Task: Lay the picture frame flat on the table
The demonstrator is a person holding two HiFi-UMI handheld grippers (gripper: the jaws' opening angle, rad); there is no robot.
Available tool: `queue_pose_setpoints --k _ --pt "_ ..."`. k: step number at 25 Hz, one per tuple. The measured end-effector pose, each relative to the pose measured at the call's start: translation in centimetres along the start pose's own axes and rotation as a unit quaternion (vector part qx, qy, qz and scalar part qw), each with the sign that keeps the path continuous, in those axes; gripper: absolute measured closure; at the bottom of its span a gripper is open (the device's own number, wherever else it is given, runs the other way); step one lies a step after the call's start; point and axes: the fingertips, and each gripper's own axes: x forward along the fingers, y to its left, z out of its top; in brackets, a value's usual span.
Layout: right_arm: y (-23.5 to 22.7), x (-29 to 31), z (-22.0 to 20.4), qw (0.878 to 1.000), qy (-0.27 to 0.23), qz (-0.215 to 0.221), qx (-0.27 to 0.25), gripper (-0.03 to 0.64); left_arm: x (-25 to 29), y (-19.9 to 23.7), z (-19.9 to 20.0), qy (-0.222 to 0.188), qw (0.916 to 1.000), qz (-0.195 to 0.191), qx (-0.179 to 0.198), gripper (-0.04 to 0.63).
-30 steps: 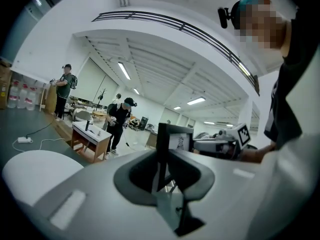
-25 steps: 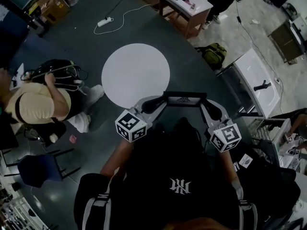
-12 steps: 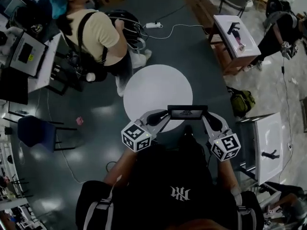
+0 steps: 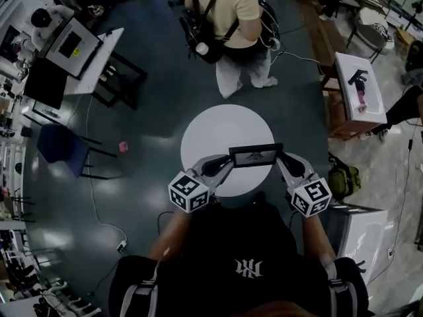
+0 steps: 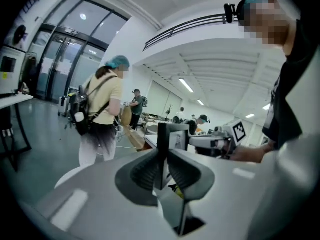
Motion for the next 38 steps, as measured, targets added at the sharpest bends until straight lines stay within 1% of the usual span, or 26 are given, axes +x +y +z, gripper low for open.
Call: queue_pose_setpoints --k 4,8,10,12,16,19,23,29,32,38 --pt "-0.7 1.2 -1.9 0.998 0.018 0.058 -0.004 0.566 0.5 0.8 -1.2 -0.009 0.9981 0.059 -0.012 0.54" --pt "-1.1 3.0 -3.9 0.992 0.047 0.116 -0.01 0.571 0.7 2.2 -2.4 -0.015 0.993 0.114 -0.028 0.541" --pt "-0.9 4.3 -4.6 0.989 0.061 0.136 -0.008 0.571 0.4 3.4 -2.9 -0.012 0.9905 0.131 -0.04 0.541" --pt "-0.3 6.4 -4.8 0.987 0.073 0.146 0.001 0.571 -0.3 5.2 -3.2 -0.006 0.9888 0.139 -0.052 0.541" --pt "1.7 11.8 -4.9 0.983 0.102 0.15 0.029 0.572 -2.6 10.4 -3.9 0.006 0.987 0.139 -0.08 0.541" --pt "2.2 14.5 -6.7 0.982 0.118 0.139 0.047 0.574 -2.7 13.5 -5.8 0.012 0.9866 0.133 -0.093 0.541" --pt "2.4 17.4 -9.3 0.98 0.149 0.12 0.059 0.575 -2.3 17.2 -8.4 0.024 0.9857 0.119 -0.117 0.541" --pt "2.6 20.3 -13.0 0.972 0.19 0.093 0.102 0.575 -1.7 20.7 -12.7 0.059 0.9831 0.088 -0.15 0.542" --pt "2.5 22.0 -14.1 0.969 0.195 0.084 0.123 0.577 -1.6 22.4 -14.3 0.074 0.9807 0.079 -0.163 0.543" --pt "0.5 25.3 -18.1 0.963 0.211 0.076 0.147 0.577 0.6 25.6 -18.1 0.093 0.9748 0.086 -0.183 0.543"
